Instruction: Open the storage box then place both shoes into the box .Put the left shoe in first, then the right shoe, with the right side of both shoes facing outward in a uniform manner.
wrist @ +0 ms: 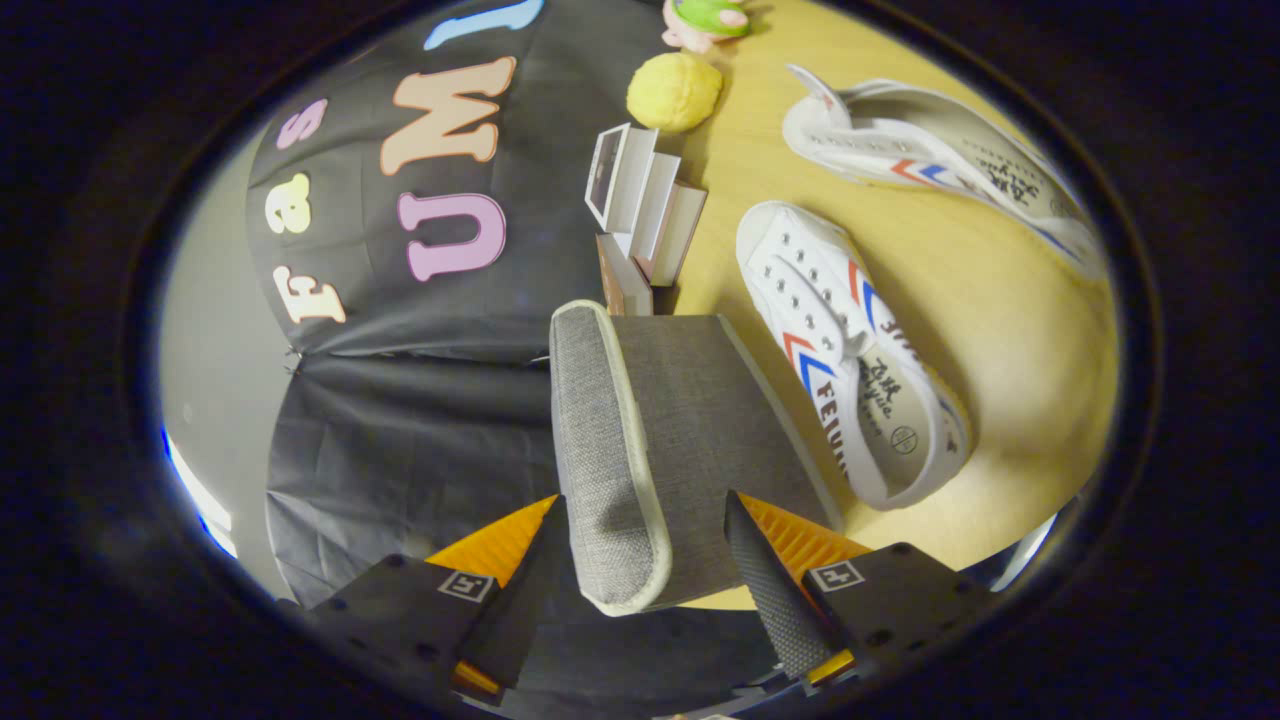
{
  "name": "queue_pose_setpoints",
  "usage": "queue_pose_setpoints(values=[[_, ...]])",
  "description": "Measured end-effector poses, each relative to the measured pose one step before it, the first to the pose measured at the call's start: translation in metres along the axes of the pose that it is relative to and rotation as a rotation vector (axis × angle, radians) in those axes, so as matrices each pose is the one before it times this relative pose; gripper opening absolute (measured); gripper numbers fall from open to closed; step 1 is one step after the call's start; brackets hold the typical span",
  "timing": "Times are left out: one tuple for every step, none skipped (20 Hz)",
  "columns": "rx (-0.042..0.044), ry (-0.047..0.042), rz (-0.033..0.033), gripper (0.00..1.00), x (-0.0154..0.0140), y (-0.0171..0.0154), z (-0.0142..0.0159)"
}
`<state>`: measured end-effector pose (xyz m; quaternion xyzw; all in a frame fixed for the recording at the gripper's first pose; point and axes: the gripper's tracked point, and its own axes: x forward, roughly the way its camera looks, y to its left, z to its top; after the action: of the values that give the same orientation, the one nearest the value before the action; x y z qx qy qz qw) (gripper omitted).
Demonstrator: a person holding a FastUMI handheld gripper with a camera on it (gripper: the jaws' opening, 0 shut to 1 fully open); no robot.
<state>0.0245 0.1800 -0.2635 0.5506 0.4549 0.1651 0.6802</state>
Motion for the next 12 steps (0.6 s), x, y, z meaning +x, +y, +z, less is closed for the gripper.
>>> queue_pose_setpoints(values=[[0.01096, 0.01167, 0.00936, 0.87, 0.00294, 0.00043, -0.0032], [0.00898, -0.00343, 0.00549, 0.84, 0.00101, 0.00041, -0.00081], [0.01661, 0.00454, 0.00798, 0.8, 0.00298, 0.00109, -0.00187], [0.01919, 0.03064, 0.02506, 0.77, -0.00085, 0.00645, -0.00728], [-0.00193, 0.00561, -0.0026, 0.73, 0.00345, 0.00095, -0.00238], [-0.02242, -0.02047, -0.01651, 0.62, 0.0013, -0.00517, 0.00376], [0.01164, -0.0202, 0.0167, 0.51, -0.00197, 0.00558, 0.00248], [0.03611, -0.01946, 0.01963, 0.39, -0.00447, 0.00813, 0.00296], [0.01569, -0.0096, 0.00773, 0.28, 0.0013, 0.00291, 0.00031], [-0.00682, -0.00358, 0.00363, 0.17, -0.0011, 0.00339, -0.00168], [-0.02082, -0.00955, -0.00457, 0.16, 0.0004, 0.00104, -0.00104], [-0.02143, -0.00897, -0.00199, 0.14, -0.00172, 0.00324, -0.00136]])
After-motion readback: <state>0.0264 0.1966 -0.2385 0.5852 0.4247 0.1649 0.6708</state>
